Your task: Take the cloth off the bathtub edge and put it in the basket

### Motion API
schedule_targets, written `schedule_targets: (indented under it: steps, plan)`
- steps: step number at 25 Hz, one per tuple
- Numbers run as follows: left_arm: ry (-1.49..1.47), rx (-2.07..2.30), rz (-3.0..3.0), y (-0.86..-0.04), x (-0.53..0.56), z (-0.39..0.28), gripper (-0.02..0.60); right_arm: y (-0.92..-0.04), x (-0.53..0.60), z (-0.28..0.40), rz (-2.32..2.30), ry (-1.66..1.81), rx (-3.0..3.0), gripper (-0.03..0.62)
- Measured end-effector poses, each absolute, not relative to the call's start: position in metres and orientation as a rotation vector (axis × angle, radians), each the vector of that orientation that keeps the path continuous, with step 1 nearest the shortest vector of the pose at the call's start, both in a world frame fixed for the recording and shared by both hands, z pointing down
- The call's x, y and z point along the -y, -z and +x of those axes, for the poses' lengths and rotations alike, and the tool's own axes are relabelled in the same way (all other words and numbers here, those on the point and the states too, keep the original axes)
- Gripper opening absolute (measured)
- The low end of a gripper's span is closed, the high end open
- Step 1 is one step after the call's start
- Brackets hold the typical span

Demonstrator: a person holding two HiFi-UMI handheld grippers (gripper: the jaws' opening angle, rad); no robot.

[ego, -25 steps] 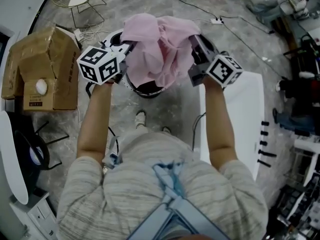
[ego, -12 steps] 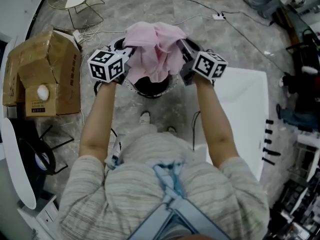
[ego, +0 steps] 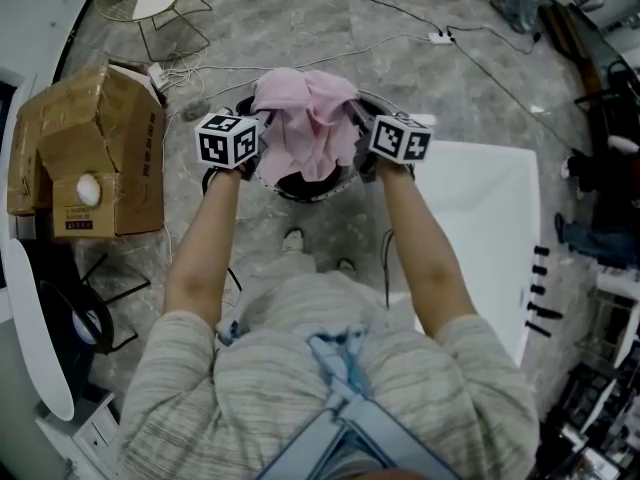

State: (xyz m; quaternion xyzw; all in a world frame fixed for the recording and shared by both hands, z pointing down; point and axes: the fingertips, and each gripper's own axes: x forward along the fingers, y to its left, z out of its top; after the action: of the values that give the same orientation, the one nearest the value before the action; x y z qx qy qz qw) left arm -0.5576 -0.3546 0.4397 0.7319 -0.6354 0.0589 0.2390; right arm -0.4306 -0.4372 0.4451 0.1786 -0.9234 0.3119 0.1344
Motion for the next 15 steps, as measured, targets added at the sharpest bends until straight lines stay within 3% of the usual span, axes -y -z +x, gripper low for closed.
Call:
schedule_targets:
  steps: [8,13,15]
  plan:
    - [-0.225,1.719,1.958,-0.457,0.351,-0.562,0.082,-0.457,0.441,-0.431,0.526,-0.893,2.639,0.02]
    - [-0.345,1.672,1.966,-0.473,0.349,-0.557,0.181,-0.473,0.444,-0.43,0.539,-0.867,2.598,0.02]
    - [-0.389,1.659,1.959,-0.478,0.347,-0.556,0.249,-0.478,0.445,-0.43,0.54,-0.868,2.584,0.02]
